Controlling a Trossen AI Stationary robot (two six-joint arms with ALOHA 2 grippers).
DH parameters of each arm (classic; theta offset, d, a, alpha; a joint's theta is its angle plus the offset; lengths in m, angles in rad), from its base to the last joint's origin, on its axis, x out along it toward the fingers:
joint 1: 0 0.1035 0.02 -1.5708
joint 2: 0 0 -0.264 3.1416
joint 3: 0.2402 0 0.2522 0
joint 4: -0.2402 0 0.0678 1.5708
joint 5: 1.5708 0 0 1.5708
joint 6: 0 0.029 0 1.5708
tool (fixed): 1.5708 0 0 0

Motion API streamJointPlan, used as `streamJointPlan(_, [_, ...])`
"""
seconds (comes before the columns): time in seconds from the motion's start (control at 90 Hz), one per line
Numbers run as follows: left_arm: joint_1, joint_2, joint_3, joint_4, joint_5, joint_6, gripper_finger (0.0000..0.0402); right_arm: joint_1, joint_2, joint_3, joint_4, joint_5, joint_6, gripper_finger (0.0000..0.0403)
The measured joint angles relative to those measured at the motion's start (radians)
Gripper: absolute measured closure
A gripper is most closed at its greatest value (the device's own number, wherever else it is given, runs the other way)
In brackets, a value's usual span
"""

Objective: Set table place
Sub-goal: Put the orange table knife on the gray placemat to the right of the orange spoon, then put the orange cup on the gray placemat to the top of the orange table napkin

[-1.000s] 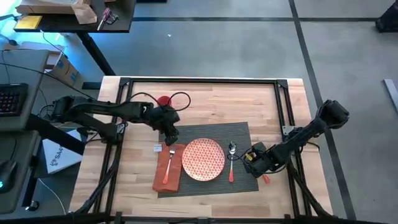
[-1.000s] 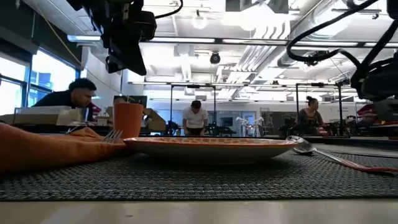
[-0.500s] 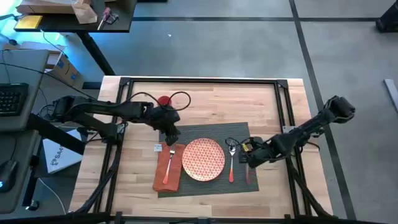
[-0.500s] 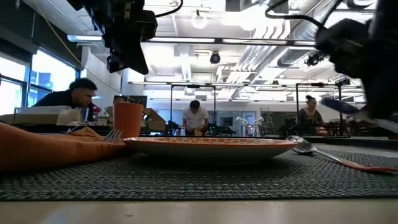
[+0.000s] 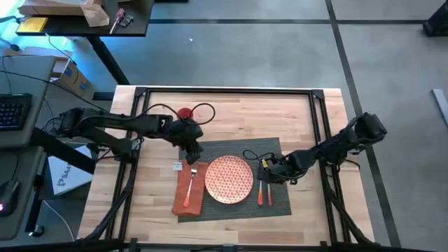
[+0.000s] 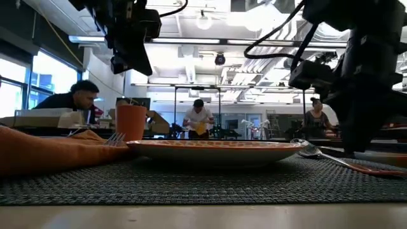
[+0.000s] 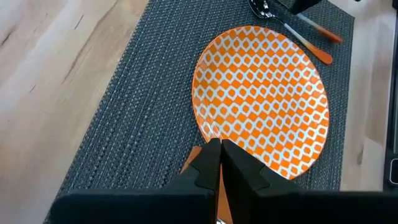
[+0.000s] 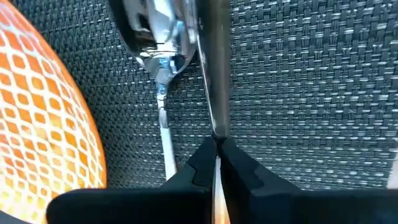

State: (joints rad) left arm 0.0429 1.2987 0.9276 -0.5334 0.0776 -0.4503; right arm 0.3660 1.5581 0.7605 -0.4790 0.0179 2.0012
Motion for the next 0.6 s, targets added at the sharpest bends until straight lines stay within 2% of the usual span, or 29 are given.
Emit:
streamJointPlan(0.1, [0.0,0.0,0.0,0.0,0.0,0.0,0.0402,0.0,0.0,0.0,0.004,-0.002,0.004,0.0397])
streamJointPlan(0.189, [0.0,0.0,0.0,0.0,0.0,0.001,0.0402,0.0,0.001,-0.001,0.006,-0.006,-0.001,0.0375])
streamJointPlan(0.411, [0.003,-0.002,0.0,-0.022,0.011,-0.016,0.0386,0.001,-0.027,-0.003,-0.012,-0.006,-0.009,0.0256])
streamJointPlan(0.511, [0.02,-0.003,0.043,-0.151,0.011,-0.004,0.0364,0.001,-0.069,-0.003,-0.01,0.012,-0.052,0.02])
streamJointPlan(0.6, [0.054,-0.004,0.107,-0.321,-0.042,0.032,0.0341,0.001,-0.117,-0.003,-0.002,0.066,-0.075,0.0163])
